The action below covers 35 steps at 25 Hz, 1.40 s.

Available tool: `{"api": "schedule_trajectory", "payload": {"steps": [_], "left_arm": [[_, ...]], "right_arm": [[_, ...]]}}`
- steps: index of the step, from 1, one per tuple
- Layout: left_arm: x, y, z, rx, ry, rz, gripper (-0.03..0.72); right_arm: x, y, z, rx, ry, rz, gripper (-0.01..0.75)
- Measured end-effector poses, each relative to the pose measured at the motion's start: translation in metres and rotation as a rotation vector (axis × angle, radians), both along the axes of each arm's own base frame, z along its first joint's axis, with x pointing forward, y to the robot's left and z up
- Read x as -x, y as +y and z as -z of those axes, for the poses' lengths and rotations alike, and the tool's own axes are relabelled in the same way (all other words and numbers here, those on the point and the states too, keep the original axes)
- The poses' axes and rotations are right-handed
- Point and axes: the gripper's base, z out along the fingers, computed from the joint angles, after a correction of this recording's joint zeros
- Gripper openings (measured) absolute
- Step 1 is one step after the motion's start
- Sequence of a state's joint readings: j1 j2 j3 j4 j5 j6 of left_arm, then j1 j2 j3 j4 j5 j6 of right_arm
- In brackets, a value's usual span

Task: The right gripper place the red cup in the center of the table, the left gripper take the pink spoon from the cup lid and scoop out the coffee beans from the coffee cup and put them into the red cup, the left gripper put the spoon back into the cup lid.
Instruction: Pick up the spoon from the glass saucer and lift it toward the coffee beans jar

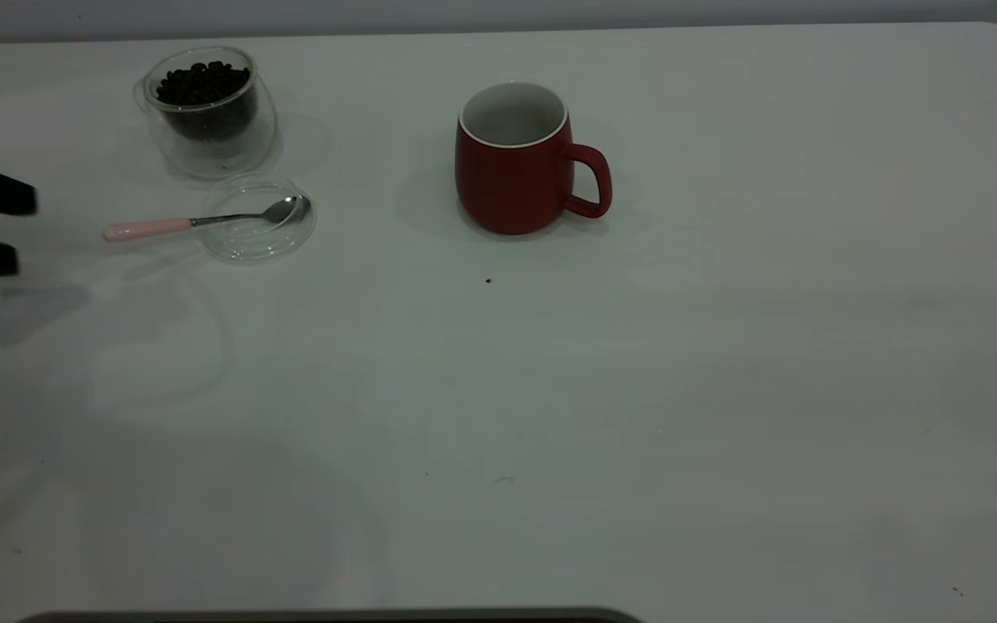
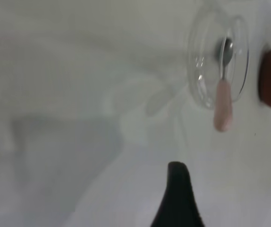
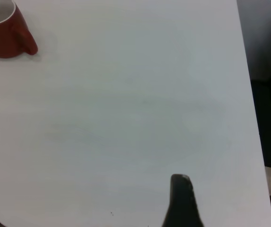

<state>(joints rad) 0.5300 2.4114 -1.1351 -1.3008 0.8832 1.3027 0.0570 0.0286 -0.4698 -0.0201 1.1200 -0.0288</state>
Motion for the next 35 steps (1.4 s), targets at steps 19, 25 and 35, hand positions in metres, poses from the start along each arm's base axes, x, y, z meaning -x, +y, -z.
{"api": "schedule_trajectory", "payload": {"steps": [19,25,35], "left_arm": [[-0.020,-0.044,0.041,0.054,-0.042,-0.098,0.590],[-0.019,-0.045,0.042,0.074,-0.044,-0.103,0.480],[-0.020,-0.047,0.039,0.107,-0.057,-0.096,0.441]], "right_arm": [[0.000,0.000,0.000,-0.001,0.000,0.000,0.585],[0.000,0.000,0.000,-0.001,0.000,0.000,0.585],[0.000,0.000,0.000,-0.001,0.000,0.000,0.585]]}}
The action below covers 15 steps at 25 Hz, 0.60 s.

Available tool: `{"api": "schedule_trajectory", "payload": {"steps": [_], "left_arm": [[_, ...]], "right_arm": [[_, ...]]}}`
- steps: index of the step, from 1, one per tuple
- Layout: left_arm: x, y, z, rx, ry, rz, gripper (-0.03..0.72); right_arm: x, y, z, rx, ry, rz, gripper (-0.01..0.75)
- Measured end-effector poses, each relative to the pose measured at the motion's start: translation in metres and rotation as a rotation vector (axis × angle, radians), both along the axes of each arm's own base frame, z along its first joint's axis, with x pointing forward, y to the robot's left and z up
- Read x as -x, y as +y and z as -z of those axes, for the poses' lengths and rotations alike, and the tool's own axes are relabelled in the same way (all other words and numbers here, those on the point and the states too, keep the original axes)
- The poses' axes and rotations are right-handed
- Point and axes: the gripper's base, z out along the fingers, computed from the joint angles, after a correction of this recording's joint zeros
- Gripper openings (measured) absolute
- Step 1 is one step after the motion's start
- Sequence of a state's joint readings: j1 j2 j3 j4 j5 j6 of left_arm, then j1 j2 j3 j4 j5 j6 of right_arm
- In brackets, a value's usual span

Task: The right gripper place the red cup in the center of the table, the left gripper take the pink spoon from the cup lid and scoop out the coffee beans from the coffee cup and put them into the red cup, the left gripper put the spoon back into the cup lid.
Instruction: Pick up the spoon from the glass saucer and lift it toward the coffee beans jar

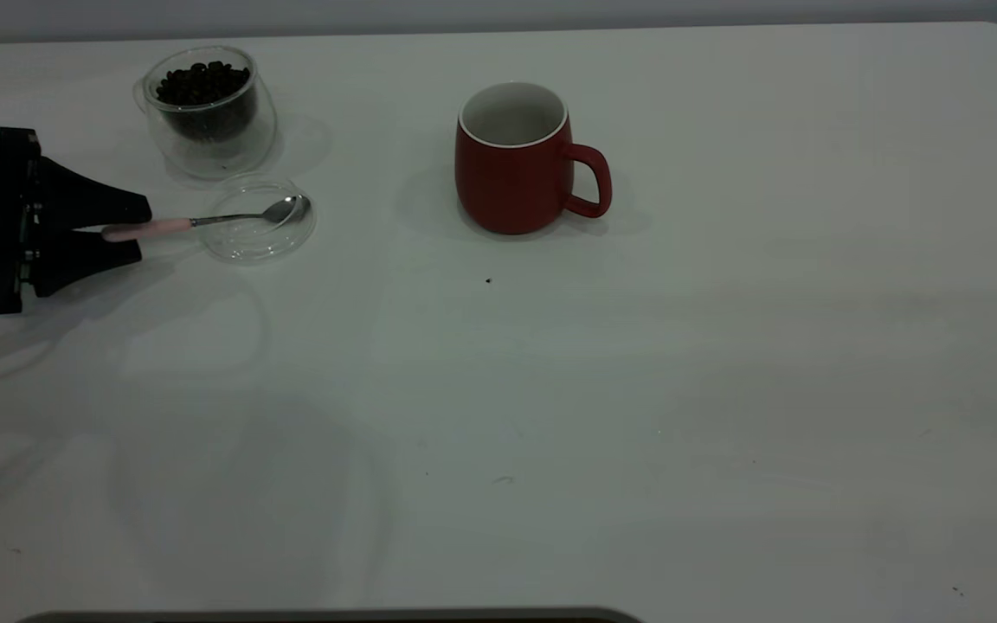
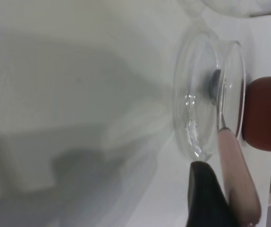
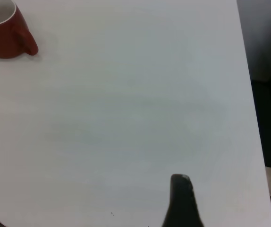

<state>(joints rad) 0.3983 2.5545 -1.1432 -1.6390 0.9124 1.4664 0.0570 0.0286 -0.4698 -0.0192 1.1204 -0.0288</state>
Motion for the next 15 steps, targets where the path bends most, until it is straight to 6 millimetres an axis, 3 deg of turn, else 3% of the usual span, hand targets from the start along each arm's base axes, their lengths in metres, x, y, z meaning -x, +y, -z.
{"api": "schedule_trajectory", "payload": {"steps": [4,11,15], "left_arm": [[0.0000,0.0002,0.0003,-0.003,0.002,-0.001,0.390],[0.0000,-0.0006,-0.0010,0.011,-0.005,0.003,0.134],[0.0000,-0.0015,-0.0025,0.029,-0.013,0.008,0.128]], "right_arm": [[0.0000,0.0000,0.0000,0.000,0.000,0.000,0.585],[0.0000,0.0000,0.0000,0.000,0.000,0.000,0.585],[0.0000,0.0000,0.0000,0.000,0.000,0.000,0.585]]}}
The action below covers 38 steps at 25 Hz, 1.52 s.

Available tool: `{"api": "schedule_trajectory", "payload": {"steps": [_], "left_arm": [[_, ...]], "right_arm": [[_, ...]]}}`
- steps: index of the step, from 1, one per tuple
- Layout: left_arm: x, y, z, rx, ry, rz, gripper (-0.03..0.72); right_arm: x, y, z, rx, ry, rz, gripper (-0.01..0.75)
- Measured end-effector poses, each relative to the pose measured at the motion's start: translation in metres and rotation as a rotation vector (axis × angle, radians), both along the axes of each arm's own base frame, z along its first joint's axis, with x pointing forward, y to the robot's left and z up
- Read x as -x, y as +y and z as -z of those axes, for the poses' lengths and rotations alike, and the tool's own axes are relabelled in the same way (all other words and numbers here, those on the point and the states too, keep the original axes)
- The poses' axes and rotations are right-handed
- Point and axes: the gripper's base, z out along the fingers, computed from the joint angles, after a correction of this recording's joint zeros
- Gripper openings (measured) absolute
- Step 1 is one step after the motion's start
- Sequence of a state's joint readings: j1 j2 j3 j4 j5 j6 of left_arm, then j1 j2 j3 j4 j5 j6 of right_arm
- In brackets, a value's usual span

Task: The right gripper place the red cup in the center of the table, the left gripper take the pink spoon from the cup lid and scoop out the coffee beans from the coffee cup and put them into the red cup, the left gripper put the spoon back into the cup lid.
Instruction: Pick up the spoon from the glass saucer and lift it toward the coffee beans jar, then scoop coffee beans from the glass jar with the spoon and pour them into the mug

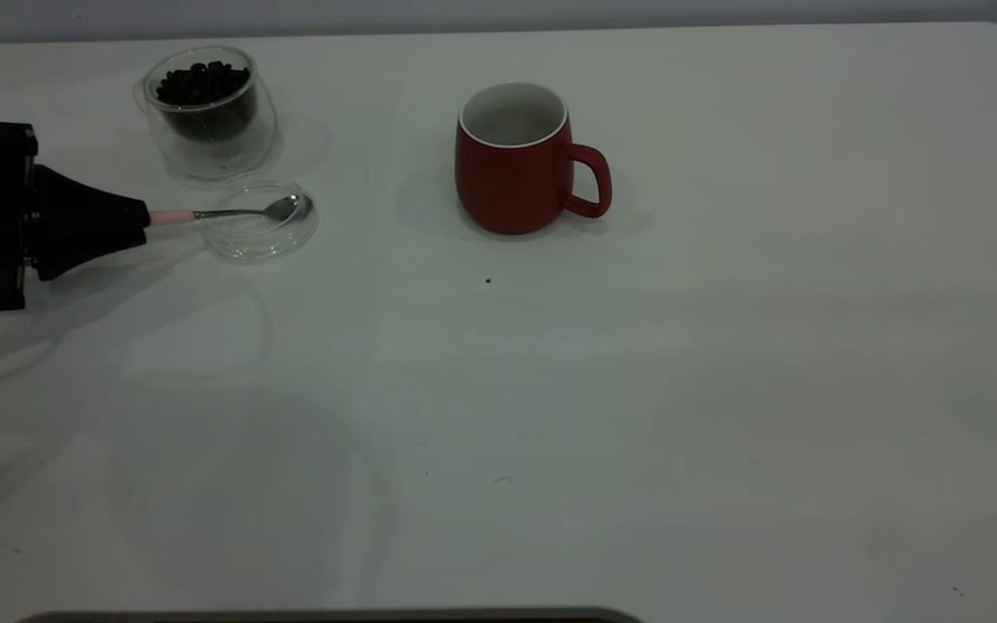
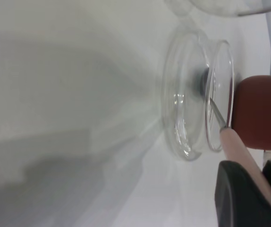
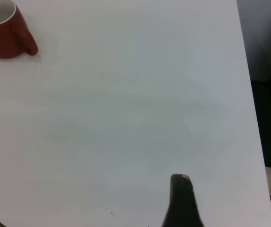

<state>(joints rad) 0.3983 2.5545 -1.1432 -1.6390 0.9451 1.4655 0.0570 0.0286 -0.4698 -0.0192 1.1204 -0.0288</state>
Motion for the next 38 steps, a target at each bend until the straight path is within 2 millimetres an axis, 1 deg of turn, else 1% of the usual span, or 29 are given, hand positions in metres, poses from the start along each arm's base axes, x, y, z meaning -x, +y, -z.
{"api": "schedule_trajectory", "payload": {"steps": [6,9,13,17,20,21,23,27,30,32,35,38], "left_arm": [[0.000,0.000,-0.002,0.023,-0.010,0.003,0.128],[0.002,0.004,-0.005,0.024,-0.011,0.012,0.128],[0.004,0.014,-0.017,0.021,0.003,0.030,0.128],[0.010,0.022,-0.023,0.036,0.042,0.055,0.128],[0.012,0.026,-0.036,0.088,0.019,0.080,0.128],[0.012,0.026,-0.043,0.102,-0.001,0.092,0.128],[0.009,0.028,-0.054,0.101,-0.041,0.111,0.128],[-0.008,0.037,-0.080,0.049,-0.120,0.132,0.128],[-0.023,0.046,-0.107,-0.001,-0.203,0.142,0.128],[-0.033,0.056,-0.122,-0.029,-0.257,0.135,0.128],[-0.043,0.065,-0.132,-0.061,-0.294,0.121,0.128],[-0.049,0.071,-0.129,-0.147,-0.276,0.068,0.128]], "right_arm": [[0.000,0.000,0.000,0.000,0.000,0.000,0.585],[0.000,0.000,0.000,0.000,0.000,0.000,0.585],[0.000,0.000,0.000,0.000,0.000,0.000,0.585],[0.000,0.000,0.000,0.000,0.000,0.000,0.585],[0.000,0.000,0.000,0.000,0.000,0.000,0.585],[0.000,0.000,0.000,0.000,0.000,0.000,0.585],[0.000,0.000,0.000,0.000,0.000,0.000,0.585],[0.000,0.000,0.000,0.000,0.000,0.000,0.585],[0.000,0.000,0.000,0.000,0.000,0.000,0.585],[0.000,0.000,0.000,0.000,0.000,0.000,0.585],[0.000,0.000,0.000,0.000,0.000,0.000,0.585],[0.000,0.000,0.000,0.000,0.000,0.000,0.585]]}}
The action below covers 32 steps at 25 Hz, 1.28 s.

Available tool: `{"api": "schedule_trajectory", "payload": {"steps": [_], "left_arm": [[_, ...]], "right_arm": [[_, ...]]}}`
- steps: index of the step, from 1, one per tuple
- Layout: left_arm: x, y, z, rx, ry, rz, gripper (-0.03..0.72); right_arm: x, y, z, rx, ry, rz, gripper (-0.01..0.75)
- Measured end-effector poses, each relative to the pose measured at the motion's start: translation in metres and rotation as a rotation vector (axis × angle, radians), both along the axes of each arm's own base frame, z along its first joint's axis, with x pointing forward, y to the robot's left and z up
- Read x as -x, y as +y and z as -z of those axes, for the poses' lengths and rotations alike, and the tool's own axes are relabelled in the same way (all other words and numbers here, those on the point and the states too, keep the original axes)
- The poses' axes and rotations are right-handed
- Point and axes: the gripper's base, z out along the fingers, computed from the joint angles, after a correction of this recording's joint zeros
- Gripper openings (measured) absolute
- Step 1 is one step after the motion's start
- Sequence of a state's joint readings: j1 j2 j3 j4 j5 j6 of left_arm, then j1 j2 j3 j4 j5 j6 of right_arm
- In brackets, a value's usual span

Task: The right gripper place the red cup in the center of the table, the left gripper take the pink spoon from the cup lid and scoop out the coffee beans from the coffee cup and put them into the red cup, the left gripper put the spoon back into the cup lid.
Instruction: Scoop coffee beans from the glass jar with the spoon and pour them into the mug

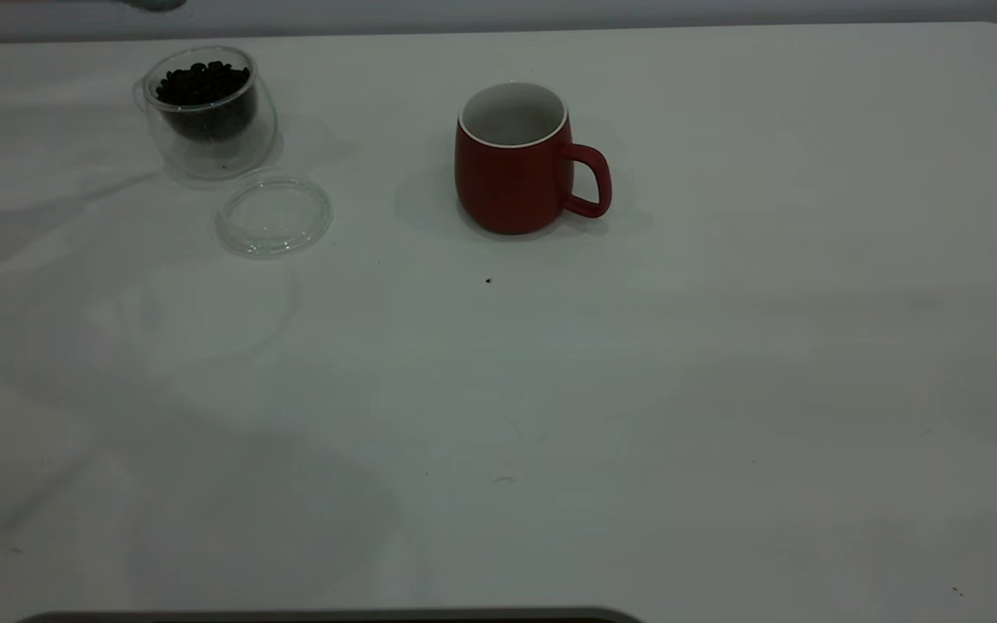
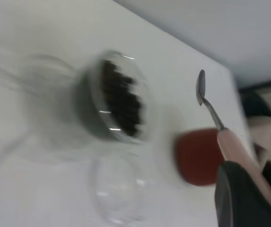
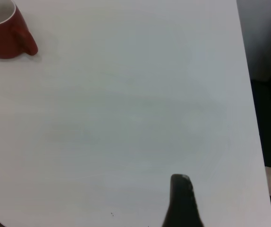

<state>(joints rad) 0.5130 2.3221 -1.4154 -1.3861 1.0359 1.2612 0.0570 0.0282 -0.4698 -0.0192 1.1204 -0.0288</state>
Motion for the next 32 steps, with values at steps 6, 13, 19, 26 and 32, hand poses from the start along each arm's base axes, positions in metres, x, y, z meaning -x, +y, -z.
{"api": "schedule_trajectory", "payload": {"steps": [6,13,19,26,32], "left_arm": [[-0.004,0.004,0.019,-0.105,0.024,-0.055,0.128],[-0.005,-0.006,0.049,-0.078,0.060,-0.040,0.128],[-0.007,-0.012,0.059,-0.047,0.069,-0.055,0.128],[-0.009,-0.023,0.067,-0.005,0.106,-0.045,0.128],[-0.011,-0.027,0.068,0.020,0.122,-0.057,0.128]], "right_arm": [[0.000,0.000,0.000,0.000,0.000,0.000,0.585],[0.000,0.000,0.000,0.000,0.000,0.000,0.585],[0.000,0.000,0.000,0.000,0.000,0.000,0.585],[0.000,0.000,0.000,0.000,0.000,0.000,0.585],[0.000,0.000,0.000,0.000,0.000,0.000,0.585]]}}
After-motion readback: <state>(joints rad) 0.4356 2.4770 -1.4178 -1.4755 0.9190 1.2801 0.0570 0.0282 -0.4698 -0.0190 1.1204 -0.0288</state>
